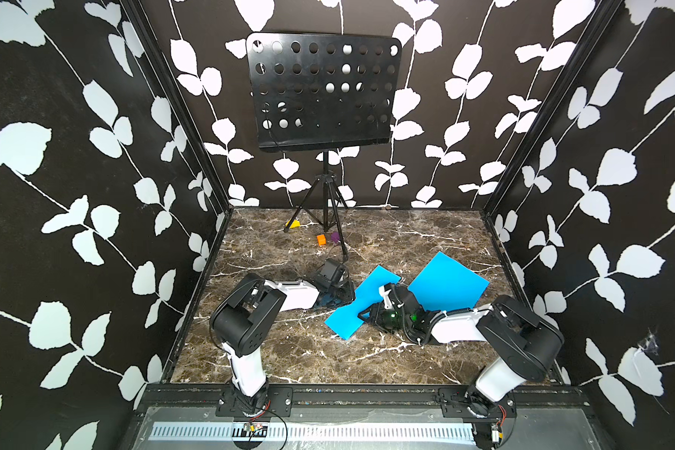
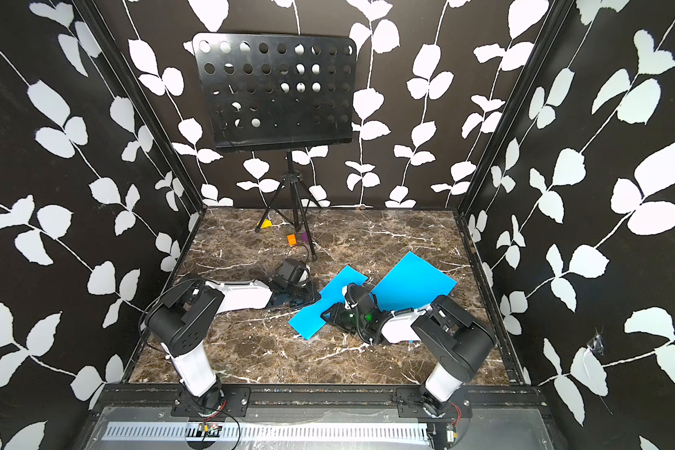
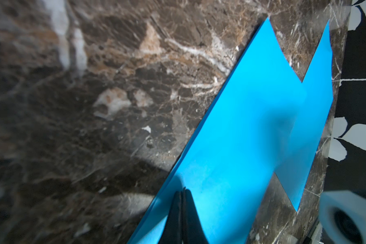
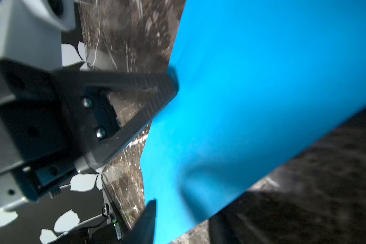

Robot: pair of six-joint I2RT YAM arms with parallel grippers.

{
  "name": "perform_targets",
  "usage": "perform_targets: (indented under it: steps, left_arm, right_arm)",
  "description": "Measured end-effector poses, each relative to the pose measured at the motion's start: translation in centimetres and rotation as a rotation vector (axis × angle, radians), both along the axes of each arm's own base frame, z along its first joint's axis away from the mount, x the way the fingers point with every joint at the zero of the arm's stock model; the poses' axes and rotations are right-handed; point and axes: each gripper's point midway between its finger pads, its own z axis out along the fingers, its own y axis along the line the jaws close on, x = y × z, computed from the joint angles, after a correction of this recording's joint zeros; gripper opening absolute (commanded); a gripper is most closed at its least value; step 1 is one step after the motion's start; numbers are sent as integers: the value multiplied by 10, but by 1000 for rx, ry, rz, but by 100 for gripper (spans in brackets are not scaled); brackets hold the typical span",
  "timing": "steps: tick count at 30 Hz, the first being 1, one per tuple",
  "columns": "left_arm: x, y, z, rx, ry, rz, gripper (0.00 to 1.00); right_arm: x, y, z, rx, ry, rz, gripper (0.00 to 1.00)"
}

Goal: Fold the rectangular paper in half along the long edge
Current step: Fold the paper at the center of the board.

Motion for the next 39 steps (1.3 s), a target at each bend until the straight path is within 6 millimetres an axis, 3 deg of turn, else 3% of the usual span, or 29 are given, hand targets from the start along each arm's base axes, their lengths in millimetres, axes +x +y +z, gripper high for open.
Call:
perform_targets:
  steps: [1,2,5,8,11,13,17,21,24,25,31,36,39]
  left_arm:
    - [0,0,0,1,-1,1,0]
    - [0,0,0,2,-2,1,0]
    - [0,0,0,3,-3,1,0]
    - [0,0,0,4,-4,2,0]
    - [0,0,0,5,-5,2,0]
    - [0,0,0,5,-5,2,0]
    - [0,0,0,5,-7,0,0]
    - [0,0,0,8,-8,0,0]
    - [0,0,0,9,-10,-2,0]
    - [0,0,0,10,-11,-2,0]
    - [0,0,1,10,-14,-3,1]
    - [0,-1,3,22,-12,-25,16]
    - [-3,-3,8,12,4,-36,23]
  right_arm:
    - [-1,1,-1,2,6,1,3]
    - [-3,2,-2,3,10,3,0]
    - [-4,4,-2,7,15,2,0]
    - [-5,5,-2,9,15,3,33]
    - [-9,8,-1,13,19,12,37]
    - [-12,11,-1,18,23,17,30]
    - [-17,16,0,30,25,29,0]
    - [-19,18,0,32,27,32,0]
    - [-21,19,0,35,35,32,37]
    - [-22,20,0,34,35,33,42]
    - [-25,21,3,33,30,37,49]
    - [-22,0,29,-19,-53,9,50]
    - [-10,-19,46,-72,-121,-16,51]
